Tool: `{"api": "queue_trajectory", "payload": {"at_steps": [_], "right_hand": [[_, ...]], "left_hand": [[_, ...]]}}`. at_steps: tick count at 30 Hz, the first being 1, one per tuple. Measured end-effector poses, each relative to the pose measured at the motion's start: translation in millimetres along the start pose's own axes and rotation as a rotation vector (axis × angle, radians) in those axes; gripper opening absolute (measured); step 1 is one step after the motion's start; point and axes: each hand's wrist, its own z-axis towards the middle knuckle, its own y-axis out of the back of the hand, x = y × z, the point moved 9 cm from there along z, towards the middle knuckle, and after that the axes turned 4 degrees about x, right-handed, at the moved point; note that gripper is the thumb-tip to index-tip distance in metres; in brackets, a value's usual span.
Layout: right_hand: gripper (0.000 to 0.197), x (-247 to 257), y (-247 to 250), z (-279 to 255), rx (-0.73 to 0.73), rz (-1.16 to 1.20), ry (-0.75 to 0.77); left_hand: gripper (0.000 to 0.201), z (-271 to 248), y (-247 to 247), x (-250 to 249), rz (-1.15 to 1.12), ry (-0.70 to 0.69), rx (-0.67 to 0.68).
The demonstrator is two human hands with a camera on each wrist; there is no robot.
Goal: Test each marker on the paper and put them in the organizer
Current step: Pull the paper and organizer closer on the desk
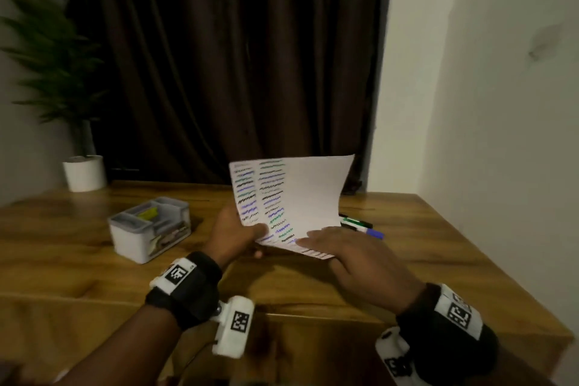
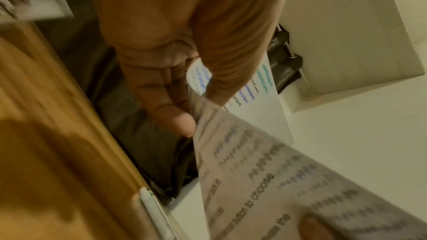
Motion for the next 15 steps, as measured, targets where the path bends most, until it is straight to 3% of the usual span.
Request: {"api": "queue_trajectory", "payload": {"at_steps": [2, 5, 9, 12, 15], "right_hand": [[0.053, 20.2, -17.4, 26.5, 0.119, -0.003, 0.053], [0.050, 38.4, -44.5, 54.5, 0.258, 0.005, 0.092], [0.044, 40.5, -72.7, 69.9, 0.416, -0.005, 0.094], [0.040, 33.5, -80.1, 68.0, 0.515, 0.007, 0.072], [0.042, 18.3, -85.7, 61.7, 0.616, 0.026, 0.019]], "left_hand": [[0.056, -8.9, 36.4, 17.2, 0.124, 0.028, -0.072], [0.093, -19.0, 77.0, 31.7, 0.325, 0.043, -0.165], [0.126, -19.5, 93.9, 46.7, 0.454, 0.127, -0.136], [0.128, -14.8, 94.8, 49.7, 0.596, 0.191, -0.111], [0.104, -2.9, 84.1, 49.2, 0.835, 0.195, -0.007]]}}
